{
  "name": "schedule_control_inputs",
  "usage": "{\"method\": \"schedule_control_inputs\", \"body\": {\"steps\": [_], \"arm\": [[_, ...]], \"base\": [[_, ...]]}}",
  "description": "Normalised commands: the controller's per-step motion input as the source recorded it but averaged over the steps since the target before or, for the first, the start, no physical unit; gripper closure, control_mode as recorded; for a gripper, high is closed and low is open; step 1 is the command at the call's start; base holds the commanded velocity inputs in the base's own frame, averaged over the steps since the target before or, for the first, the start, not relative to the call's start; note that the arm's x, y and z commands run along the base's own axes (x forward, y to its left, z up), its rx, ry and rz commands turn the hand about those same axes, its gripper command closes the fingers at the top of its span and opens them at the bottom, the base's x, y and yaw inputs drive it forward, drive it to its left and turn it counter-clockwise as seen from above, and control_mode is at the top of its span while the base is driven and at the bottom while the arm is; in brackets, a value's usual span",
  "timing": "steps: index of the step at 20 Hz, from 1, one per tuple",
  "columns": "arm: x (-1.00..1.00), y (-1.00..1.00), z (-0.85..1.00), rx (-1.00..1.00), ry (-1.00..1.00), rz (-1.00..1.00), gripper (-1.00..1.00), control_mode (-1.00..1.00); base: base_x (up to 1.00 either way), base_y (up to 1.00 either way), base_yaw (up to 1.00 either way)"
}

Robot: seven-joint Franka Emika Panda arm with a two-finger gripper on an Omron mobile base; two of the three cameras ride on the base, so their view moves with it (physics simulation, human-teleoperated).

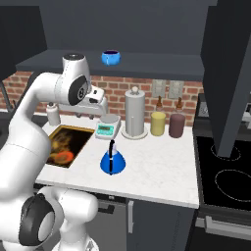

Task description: Pick the kettle from the counter and place it on the tray. Then pick the mug from the cabinet and place it on the tray. Then close the cabinet doors.

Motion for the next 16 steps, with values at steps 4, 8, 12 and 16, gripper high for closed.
{"method": "schedule_control_inputs", "body": {"steps": [4, 8, 12, 16], "arm": [[-0.12, 0.00, -0.04, 0.00, 0.00, 0.00, -1.00, -1.00], [-0.51, -0.15, -0.26, -0.01, -0.12, 0.02, -1.00, -1.00], [-0.48, -0.29, -0.45, 0.00, -0.06, 0.00, -1.00, -1.00], [-0.31, -0.39, -0.52, 0.00, -0.04, 0.00, -1.00, -1.00]], "base": [[0.00, 0.00, 0.00], [0.00, 0.00, 0.00], [0.00, 0.00, 0.00], [0.00, 0.00, 0.00]]}}
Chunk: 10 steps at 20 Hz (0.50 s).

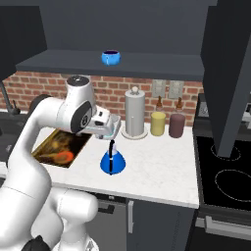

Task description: Pick the kettle from the counter and place it on the tray. Then pick the mug from the cabinet and place it on the tray. Then close the cabinet doors.

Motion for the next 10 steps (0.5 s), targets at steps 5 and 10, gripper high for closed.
{"method": "schedule_control_inputs", "body": {"steps": [5, 10], "arm": [[-0.09, -0.40, -0.44, 0.10, -0.07, 0.00, -1.00, -1.00], [0.15, -0.23, -0.30, 0.01, -0.01, 0.00, -1.00, -1.00]], "base": [[0.00, 0.00, 0.00], [0.00, 0.00, 0.00]]}}
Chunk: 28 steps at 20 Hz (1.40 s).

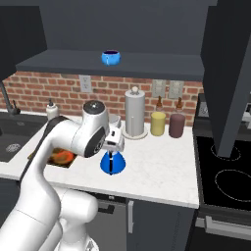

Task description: Pick the kettle from the counter and place it on the tray. Then pick the mug from the cabinet and place it on the tray. Then close the cabinet doors.

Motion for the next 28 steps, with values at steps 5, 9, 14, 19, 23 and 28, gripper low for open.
{"method": "schedule_control_inputs", "body": {"steps": [5, 9, 14, 19, 23, 28], "arm": [[0.50, -0.06, -0.25, -0.01, 0.00, 0.00, -1.00, -1.00], [0.72, 0.00, -0.18, 0.00, 0.00, -0.01, -1.00, -1.00], [0.75, 0.00, -0.12, 0.00, 0.06, 0.00, -1.00, -1.00], [0.59, -0.02, -0.16, 0.00, 0.13, 0.00, -1.00, -1.00], [0.19, -0.05, -0.36, -0.05, 0.08, 0.00, -1.00, -1.00], [0.03, -0.01, -0.41, -0.10, 0.00, 0.00, -1.00, -1.00]], "base": [[0.00, 0.00, 0.00], [0.00, 0.00, 0.00], [0.00, 0.00, 0.00], [0.00, 0.00, 0.00], [0.00, 0.00, 0.00], [0.00, 0.00, 0.00]]}}
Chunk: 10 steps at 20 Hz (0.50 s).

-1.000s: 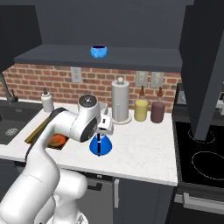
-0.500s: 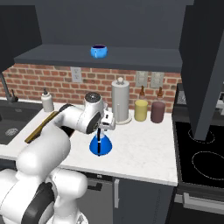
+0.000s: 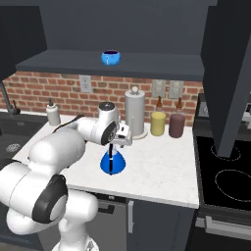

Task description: Pick the kettle from the counter and place it on the tray. Then pick the mug from the cabinet and place it on the tray. Then close the cabinet doors.

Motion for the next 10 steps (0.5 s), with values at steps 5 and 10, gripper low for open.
{"method": "schedule_control_inputs", "body": {"steps": [5, 10], "arm": [[-0.02, -0.01, -0.39, -0.10, 0.00, 0.00, -1.00, -1.00], [-0.20, 0.00, -0.23, -0.03, -0.02, 0.00, -1.00, -1.00]], "base": [[0.00, 0.00, 0.00], [0.00, 0.00, 0.00]]}}
